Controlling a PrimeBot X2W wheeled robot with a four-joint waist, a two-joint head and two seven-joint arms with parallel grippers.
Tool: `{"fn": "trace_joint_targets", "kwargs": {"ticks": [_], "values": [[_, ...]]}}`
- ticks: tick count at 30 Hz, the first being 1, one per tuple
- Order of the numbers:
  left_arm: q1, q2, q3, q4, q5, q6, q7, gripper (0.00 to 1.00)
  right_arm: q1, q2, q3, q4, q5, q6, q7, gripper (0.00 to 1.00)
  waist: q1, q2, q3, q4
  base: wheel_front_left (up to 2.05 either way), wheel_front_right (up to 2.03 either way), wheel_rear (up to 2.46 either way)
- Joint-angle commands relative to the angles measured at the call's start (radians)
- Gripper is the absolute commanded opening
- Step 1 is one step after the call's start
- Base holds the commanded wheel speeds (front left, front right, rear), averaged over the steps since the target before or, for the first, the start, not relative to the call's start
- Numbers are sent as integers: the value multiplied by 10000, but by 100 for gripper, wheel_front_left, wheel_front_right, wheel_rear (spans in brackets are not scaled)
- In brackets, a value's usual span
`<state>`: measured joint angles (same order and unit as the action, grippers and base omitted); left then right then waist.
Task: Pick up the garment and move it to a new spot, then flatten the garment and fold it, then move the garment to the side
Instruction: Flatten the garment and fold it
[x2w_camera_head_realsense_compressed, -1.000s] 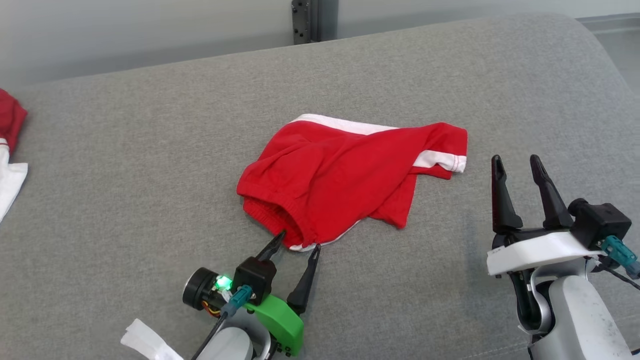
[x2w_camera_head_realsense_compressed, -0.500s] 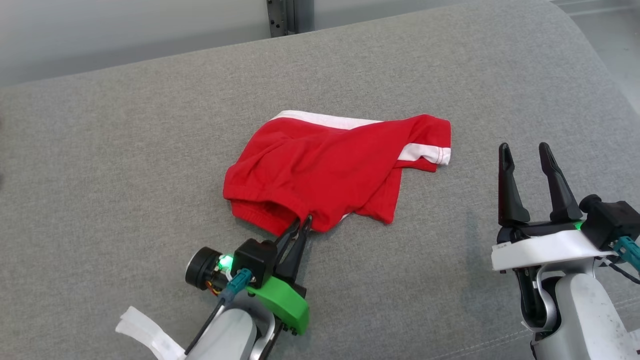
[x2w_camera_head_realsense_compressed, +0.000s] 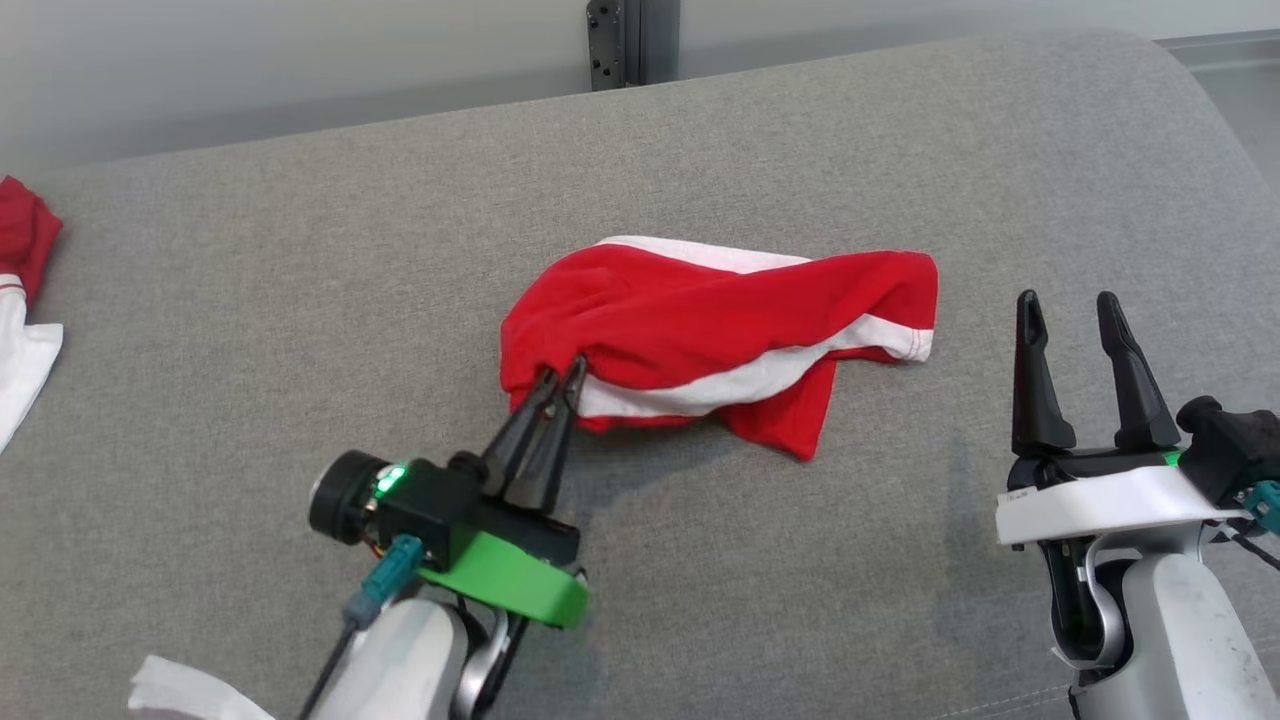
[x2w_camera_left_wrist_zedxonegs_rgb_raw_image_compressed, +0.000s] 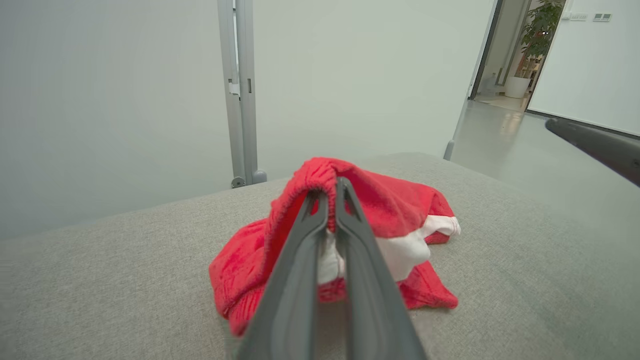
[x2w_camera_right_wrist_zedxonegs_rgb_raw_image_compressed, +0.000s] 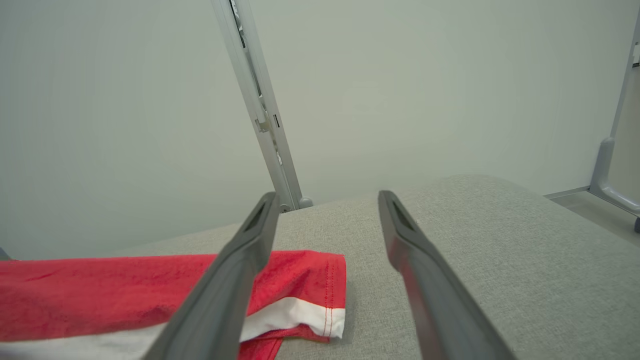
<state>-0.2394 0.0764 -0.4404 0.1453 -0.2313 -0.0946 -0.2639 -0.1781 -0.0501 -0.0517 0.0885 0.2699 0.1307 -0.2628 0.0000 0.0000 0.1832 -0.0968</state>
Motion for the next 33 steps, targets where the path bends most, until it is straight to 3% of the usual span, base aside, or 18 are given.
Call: {"fn": "trace_joint_targets", "kwargs": {"ticks": [1, 13, 18, 19, 20, 21, 33], "values": [[-426, 114, 243, 199, -27, 85, -8, 0, -22, -10, 63, -5, 69, 1, -30, 100, 0, 0, 88, -141, 0, 0, 0], [-3133, 861, 1524, 4026, -360, 370, 149, 0, -411, -8, 412, -87, 354, 1, -30, 100, 0, 0, 1085, -1276, 0, 0, 0], [-3498, 1020, 1840, 5007, -550, 366, 57, 0, -454, -7, 367, -184, 409, 1, -30, 100, 0, 0, 1370, -1401, 0, 0, 0], [-3516, 1032, 1879, 5133, -555, 373, 36, 20, -447, -7, 346, -192, 410, 1, -30, 100, 0, 0, 1385, -1389, 0, 0, 0], [-3530, 1029, 1916, 5251, -563, 399, 14, 47, -453, -7, 332, -181, 408, 1, -30, 100, 0, 0, 1391, -1369, 0, 0, 0], [-3533, 1011, 1948, 5332, -574, 420, 2, 100, -477, -7, 336, -159, 410, 1, -30, 100, 0, 0, 1388, -1341, 0, 0, 0], [-2409, 521, 2397, 3680, -352, 238, -3, 100, -458, -12, 305, -153, 107, 1, -30, 100, 0, 0, 911, -583, 0, 0, 0]]}}
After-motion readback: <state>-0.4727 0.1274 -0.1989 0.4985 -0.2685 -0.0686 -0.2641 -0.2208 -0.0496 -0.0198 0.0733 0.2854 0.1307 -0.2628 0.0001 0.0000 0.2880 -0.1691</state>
